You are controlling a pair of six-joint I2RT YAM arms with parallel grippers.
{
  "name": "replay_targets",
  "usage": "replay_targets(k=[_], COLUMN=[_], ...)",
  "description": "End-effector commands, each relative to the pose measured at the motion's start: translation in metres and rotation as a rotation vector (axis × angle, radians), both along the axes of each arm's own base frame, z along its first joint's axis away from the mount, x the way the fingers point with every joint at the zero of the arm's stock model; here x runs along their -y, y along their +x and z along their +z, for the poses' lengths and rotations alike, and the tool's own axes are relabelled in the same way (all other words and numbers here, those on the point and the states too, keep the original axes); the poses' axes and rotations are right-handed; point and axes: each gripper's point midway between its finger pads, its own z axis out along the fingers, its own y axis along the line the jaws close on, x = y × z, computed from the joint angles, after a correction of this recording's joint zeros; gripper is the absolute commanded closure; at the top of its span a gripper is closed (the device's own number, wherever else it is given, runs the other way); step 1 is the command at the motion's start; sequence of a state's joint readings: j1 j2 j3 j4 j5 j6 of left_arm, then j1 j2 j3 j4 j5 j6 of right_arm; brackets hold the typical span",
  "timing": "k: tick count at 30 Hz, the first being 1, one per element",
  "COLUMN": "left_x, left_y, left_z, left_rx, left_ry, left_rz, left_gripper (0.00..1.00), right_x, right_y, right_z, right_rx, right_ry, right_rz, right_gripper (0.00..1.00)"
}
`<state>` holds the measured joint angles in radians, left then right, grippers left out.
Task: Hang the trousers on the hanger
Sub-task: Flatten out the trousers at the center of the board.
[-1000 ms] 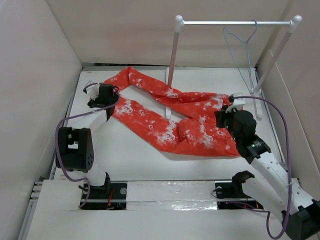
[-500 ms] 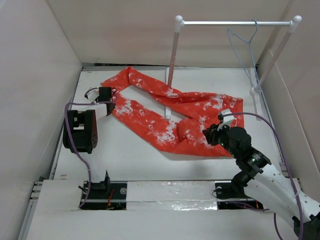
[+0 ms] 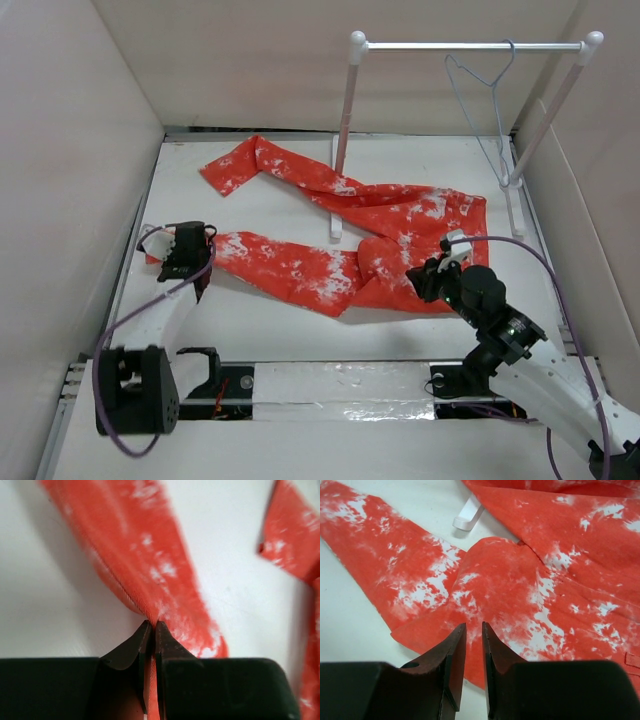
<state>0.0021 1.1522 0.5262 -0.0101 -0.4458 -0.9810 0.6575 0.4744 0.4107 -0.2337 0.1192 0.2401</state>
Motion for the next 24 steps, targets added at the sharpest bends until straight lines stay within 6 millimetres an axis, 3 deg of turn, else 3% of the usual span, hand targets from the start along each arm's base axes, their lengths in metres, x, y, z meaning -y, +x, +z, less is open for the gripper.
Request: replay_targets(k=[1, 2, 3, 4, 5, 6, 8, 9, 10, 12, 14, 15, 17, 18, 19, 20, 21, 22, 24], left_x=[-0.017, -0.022, -0.021, -0.019, -0.011, -0.008, 0.008, 0.013, 0.017, 0.031, 0.042, 0.049, 0.059, 0.064, 0.061, 0.064, 0.059, 0.051, 0.045], left_y=[-0.023, -0.028, -0.031, -0.023, -0.018, -0.012, 0.006, 0.017, 0.024, 0.040, 0.066, 0.080, 0.106, 0.124, 0.136, 0.144, 0.161, 0.167, 0.185], left_z=[0.031, 0.040, 0.044, 0.064, 0.069, 0.081, 0.088, 0.107, 0.093, 0.102, 0.094, 0.103, 0.078, 0.092, 0.064, 0.057, 0.066, 0.040, 0.039], left_rx=[0.070, 0.092, 0.100, 0.198, 0.228, 0.264, 0.274, 0.301, 0.225, 0.220, 0.225, 0.252, 0.190, 0.218, 0.145, 0.126, 0.145, 0.079, 0.077], left_ry=[0.043, 0.062, 0.085, 0.085, 0.063, 0.057, 0.040, 0.044, 0.049, 0.064, 0.067, 0.047, 0.007, -0.003, -0.006, -0.015, -0.021, -0.021, -0.031], left_rz=[0.100, 0.126, 0.099, 0.083, 0.041, 0.022, -0.038, -0.044, -0.049, -0.069, -0.118, -0.134, -0.168, -0.177, -0.169, -0.177, -0.159, -0.137, -0.122], left_gripper=[1.00, 1.00, 0.80, 0.65, 0.52, 0.46, 0.45, 0.46, 0.47, 0.48, 0.48, 0.50, 0.51, 0.51, 0.51, 0.51, 0.51, 0.51, 0.49], right_x=[-0.003, -0.003, -0.002, -0.004, -0.005, -0.005, -0.006, -0.006, -0.005, -0.004, -0.004, -0.004, -0.005, -0.006, -0.005, -0.006, -0.005, -0.005, -0.006], right_y=[-0.003, -0.003, -0.003, -0.002, -0.001, -0.001, 0.000, 0.001, 0.000, 0.002, 0.004, 0.005, 0.006, 0.006, 0.007, 0.006, 0.006, 0.006, 0.005], right_z=[0.008, 0.009, 0.009, 0.011, 0.012, 0.009, 0.007, 0.010, 0.008, 0.009, 0.010, 0.011, 0.010, 0.008, 0.008, 0.007, 0.006, 0.005, 0.005], right_rx=[0.002, 0.002, 0.003, 0.016, 0.023, 0.022, 0.017, 0.020, 0.008, 0.008, 0.023, 0.031, 0.031, 0.027, 0.024, 0.021, 0.018, 0.015, 0.016], right_ry=[0.006, 0.006, 0.007, 0.019, 0.029, 0.028, 0.021, 0.016, 0.004, -0.001, 0.007, 0.015, 0.014, 0.009, 0.002, -0.005, -0.008, -0.010, -0.006], right_rz=[0.018, 0.013, 0.013, 0.014, 0.016, 0.016, 0.017, 0.019, 0.018, 0.004, -0.001, -0.003, -0.001, -0.001, -0.001, 0.003, 0.002, 0.003, 0.010], right_gripper=[0.77, 0.79, 0.82, 0.90, 0.93, 0.96, 1.00, 1.00, 1.00, 1.00, 1.00, 1.00, 1.00, 1.00, 1.00, 1.00, 1.00, 1.00, 1.00])
